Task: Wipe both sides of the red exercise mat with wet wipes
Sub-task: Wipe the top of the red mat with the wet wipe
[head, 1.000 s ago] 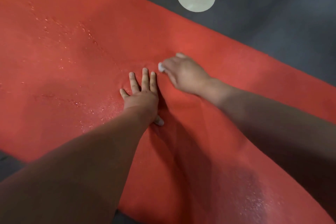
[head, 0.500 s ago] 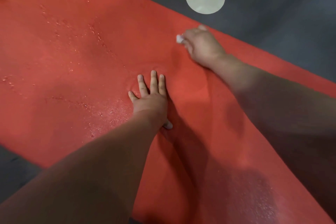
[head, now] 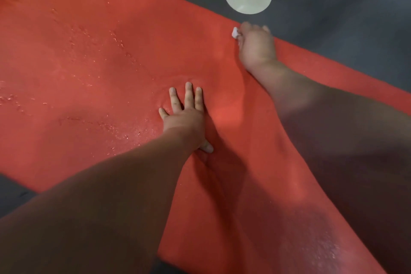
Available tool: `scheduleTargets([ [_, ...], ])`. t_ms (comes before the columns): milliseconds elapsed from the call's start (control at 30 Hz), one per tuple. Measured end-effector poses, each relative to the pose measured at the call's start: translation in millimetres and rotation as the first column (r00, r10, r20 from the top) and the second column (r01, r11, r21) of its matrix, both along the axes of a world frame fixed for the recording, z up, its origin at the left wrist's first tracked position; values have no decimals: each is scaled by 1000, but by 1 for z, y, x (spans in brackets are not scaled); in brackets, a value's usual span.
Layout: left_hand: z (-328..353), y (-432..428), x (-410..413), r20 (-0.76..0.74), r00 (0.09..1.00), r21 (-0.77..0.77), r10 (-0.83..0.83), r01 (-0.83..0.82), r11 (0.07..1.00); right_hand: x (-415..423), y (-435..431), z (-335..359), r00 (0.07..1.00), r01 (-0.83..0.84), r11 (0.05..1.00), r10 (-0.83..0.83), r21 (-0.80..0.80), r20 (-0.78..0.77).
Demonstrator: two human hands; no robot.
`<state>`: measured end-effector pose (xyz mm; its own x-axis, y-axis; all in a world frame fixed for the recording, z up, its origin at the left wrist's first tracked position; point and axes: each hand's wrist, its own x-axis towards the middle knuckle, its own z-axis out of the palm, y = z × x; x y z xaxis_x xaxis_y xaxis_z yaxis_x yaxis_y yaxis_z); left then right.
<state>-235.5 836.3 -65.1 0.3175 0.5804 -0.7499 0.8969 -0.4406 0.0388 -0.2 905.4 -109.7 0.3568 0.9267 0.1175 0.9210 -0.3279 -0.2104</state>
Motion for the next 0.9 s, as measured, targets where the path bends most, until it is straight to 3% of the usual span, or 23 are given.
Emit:
scheduleTargets([
  [167,7,17,-36,120,984,14,-134,133,991,-59,-41,-3,919,-360,931,366,65,-145],
  [267,15,32,-82,49,996,93,-81,76,993,-91,-74,-1,756,-621,776,631,111,-174],
  [333,17,34,-105,-40,999,77,-34,37,996,-100,-87,-2,657,-740,670,738,56,-154],
  [400,13,30,-114,-60,998,10,-2,2,1000,-92,-80,-4,715,-698,716,694,-23,-77],
  [433,11,29,-115,-51,998,-11,22,-23,1000,-85,-72,-3,813,-582,813,580,-31,-47],
  [500,7,29,-114,-34,998,-23,50,-51,998,-66,-58,4,984,-179,984,179,-14,-4],
  [533,7,30,-113,-31,998,-20,55,-55,998,-63,-56,6,1000,-10,1000,10,-16,4],
  [567,7,30,-113,-33,998,-20,58,-59,998,-67,-57,10,999,49,999,-49,-16,2],
  [600,8,29,-113,-39,997,-23,60,-61,998,-77,-61,11,1000,2,1000,-2,-13,-20],
  [667,8,29,-110,-53,997,-29,56,-57,998,-107,-78,11,956,-274,962,272,-10,-109],
  [767,8,28,-108,-58,997,-32,59,-61,998,-123,-107,10,757,-651,757,640,-61,-132],
  [833,9,27,-109,-59,996,-31,63,-65,997,-105,-101,16,778,-625,770,628,-125,-17],
  [900,9,26,-108,-62,996,-30,60,-62,998,-78,-89,21,922,-369,922,379,-120,79],
])
